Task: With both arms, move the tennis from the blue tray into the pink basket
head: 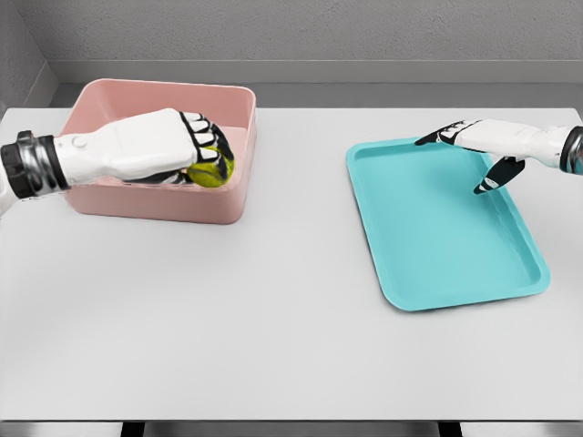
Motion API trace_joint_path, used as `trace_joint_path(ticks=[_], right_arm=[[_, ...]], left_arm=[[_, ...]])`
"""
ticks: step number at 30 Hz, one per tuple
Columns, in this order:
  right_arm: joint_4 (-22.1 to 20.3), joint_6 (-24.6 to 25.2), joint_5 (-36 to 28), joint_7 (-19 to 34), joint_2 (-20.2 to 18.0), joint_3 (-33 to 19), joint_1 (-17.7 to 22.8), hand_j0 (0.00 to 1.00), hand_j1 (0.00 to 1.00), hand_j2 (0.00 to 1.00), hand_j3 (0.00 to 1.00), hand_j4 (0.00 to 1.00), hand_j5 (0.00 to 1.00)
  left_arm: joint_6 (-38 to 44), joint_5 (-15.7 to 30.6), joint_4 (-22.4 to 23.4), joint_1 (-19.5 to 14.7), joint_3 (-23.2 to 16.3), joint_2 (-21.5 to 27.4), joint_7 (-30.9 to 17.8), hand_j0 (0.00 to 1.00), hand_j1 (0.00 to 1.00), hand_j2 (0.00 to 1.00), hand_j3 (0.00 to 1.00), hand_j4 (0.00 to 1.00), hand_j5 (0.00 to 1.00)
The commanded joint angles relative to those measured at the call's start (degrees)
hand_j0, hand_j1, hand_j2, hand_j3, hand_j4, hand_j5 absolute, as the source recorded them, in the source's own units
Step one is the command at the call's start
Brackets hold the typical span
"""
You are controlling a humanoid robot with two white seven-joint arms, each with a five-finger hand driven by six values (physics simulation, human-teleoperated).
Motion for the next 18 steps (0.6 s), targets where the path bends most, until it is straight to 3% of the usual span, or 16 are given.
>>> trace_joint_path(ticks=[1,7,9,13,14,15,16,18], right_arm=[[0.0,0.1,-0.4,0.0,0.0,0.0,0.0,1.00,1.00,1.00,1.00,1.00,1.00],[0.0,0.1,-0.4,0.0,0.0,-0.1,0.0,1.00,1.00,1.00,1.00,1.00,1.00],[0.0,0.1,-0.4,0.0,0.0,-0.1,0.0,1.00,1.00,1.00,1.00,1.00,1.00],[0.0,0.1,-0.4,0.0,0.0,-0.1,0.0,1.00,1.00,1.00,1.00,1.00,1.00],[0.0,0.1,-0.4,0.0,0.0,-0.1,0.0,1.00,1.00,1.00,1.00,1.00,1.00],[0.0,0.1,-0.4,0.0,0.0,-0.1,0.0,1.00,1.00,1.00,1.00,1.00,1.00],[0.0,0.1,-0.4,0.0,0.0,-0.1,0.0,1.00,1.00,1.00,1.00,1.00,1.00],[0.0,0.1,-0.4,-0.1,0.0,-0.1,0.0,1.00,1.00,1.00,1.00,1.00,1.00]], left_arm=[[0.0,0.3,3.1,-0.1,0.0,-0.7,0.0,0.54,0.54,0.54,0.54,0.54,0.54],[0.0,0.2,13.2,-1.6,0.0,-6.2,0.0,0.54,0.54,0.54,0.54,0.54,0.54],[-0.9,-0.1,18.8,-1.9,0.0,-8.9,0.1,0.54,0.54,0.54,0.54,0.54,0.54],[-1.5,-0.1,23.9,-3.3,0.1,-10.9,0.1,0.54,0.54,0.54,0.54,0.54,0.54],[-1.3,0.0,24.6,-3.5,0.2,-11.1,0.5,0.80,0.80,0.80,0.80,0.80,0.80],[-1.2,0.0,24.4,-4.1,0.8,-10.9,0.4,1.00,1.00,1.00,1.00,1.00,1.00],[-1.5,0.1,23.9,-3.8,2.8,-10.5,0.5,1.00,1.00,1.00,1.00,1.00,1.00],[-1.7,0.1,23.5,-3.3,3.0,-10.3,0.6,1.00,1.00,1.00,1.00,1.00,1.00]])
